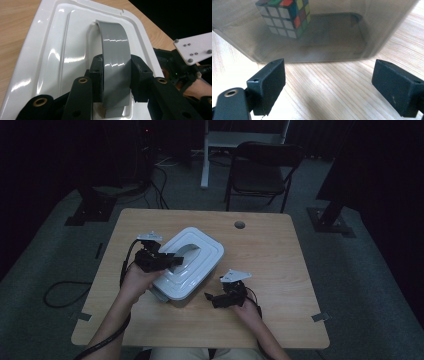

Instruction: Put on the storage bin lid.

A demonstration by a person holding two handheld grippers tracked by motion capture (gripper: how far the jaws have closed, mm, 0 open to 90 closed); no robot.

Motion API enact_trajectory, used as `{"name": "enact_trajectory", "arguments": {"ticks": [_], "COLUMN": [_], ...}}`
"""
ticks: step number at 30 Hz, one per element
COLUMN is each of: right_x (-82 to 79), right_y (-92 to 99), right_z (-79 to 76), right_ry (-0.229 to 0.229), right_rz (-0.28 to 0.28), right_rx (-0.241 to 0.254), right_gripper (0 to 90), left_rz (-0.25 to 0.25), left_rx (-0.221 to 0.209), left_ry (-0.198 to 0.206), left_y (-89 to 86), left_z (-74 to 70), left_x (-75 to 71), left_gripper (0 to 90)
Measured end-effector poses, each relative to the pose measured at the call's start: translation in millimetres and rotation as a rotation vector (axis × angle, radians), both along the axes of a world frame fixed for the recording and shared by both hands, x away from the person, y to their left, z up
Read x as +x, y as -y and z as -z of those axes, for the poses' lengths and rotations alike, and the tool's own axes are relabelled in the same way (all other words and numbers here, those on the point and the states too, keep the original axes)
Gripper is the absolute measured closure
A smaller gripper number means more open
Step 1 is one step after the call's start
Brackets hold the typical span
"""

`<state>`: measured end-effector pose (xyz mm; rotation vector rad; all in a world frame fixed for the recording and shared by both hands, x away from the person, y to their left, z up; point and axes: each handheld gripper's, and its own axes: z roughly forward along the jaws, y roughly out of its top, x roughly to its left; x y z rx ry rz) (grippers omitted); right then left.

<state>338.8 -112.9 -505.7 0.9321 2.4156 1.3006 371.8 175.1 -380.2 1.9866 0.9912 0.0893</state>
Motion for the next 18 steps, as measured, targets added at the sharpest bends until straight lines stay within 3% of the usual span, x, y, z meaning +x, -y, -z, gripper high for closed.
{"name": "enact_trajectory", "arguments": {"ticks": [9,18], "right_x": [0.0,-1.3], "right_y": [8.6,16.1], "right_z": [-1.0,-2.9], "right_ry": [-0.003,-0.015], "right_rz": [0.016,0.017], "right_rx": [0.01,0.005], "right_gripper": [11.3,11.3], "left_rz": [-0.006,0.004], "left_rx": [-0.017,-0.02], "left_ry": [-0.021,-0.012], "left_y": [-3.8,-5.4], "left_z": [8.2,8.2], "left_x": [2.6,2.3], "left_gripper": [67.8,66.9]}}
